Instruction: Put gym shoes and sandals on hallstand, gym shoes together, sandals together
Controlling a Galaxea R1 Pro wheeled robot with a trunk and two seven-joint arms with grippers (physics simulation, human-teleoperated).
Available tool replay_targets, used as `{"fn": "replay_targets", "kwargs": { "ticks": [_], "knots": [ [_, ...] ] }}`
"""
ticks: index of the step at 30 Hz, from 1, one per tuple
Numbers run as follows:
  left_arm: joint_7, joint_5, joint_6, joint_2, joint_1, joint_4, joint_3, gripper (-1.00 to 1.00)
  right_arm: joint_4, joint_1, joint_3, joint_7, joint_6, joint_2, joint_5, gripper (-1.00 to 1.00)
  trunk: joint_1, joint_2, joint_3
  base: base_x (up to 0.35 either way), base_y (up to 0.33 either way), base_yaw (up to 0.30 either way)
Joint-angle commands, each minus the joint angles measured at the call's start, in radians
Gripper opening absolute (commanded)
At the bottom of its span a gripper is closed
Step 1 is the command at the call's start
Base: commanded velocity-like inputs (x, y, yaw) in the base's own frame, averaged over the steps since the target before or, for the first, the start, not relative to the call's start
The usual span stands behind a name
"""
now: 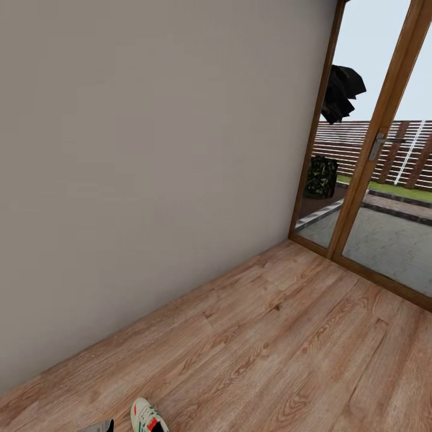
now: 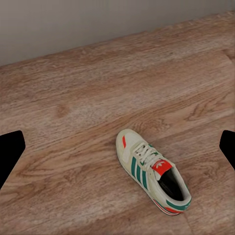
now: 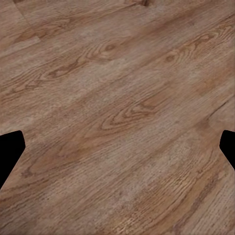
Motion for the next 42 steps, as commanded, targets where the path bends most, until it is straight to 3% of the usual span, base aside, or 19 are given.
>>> {"fn": "replay_targets", "kwargs": {
  "ticks": [1, 16, 29, 42],
  "knots": [
    [0.000, 0.004, -0.003, 0.000, -0.001, 0.001, -0.001, 1.00, 0.001, -0.001, 0.000, 0.000, -0.003, 0.000, 0.000, 1.00, 0.000, 0.000, -0.001, 0.000, 0.000, 0.000],
    [0.000, 0.004, -0.003, 0.000, -0.001, 0.001, -0.001, 1.00, 0.001, -0.001, 0.000, -0.001, -0.003, 0.000, 0.000, 1.00, 0.000, 0.000, -0.001, 0.000, -0.009, 0.010],
    [0.000, 0.004, -0.003, 0.000, -0.001, 0.001, -0.001, 1.00, 0.001, -0.001, 0.000, -0.001, -0.002, 0.000, 0.000, 1.00, 0.000, 0.000, -0.001, 0.000, -0.182, 0.180],
    [0.000, 0.004, -0.003, 0.000, -0.001, 0.001, -0.001, 1.00, 0.001, -0.001, 0.000, -0.001, -0.002, 0.000, 0.000, 1.00, 0.000, 0.000, -0.001, 0.000, -0.048, 0.038]
  ]
}}
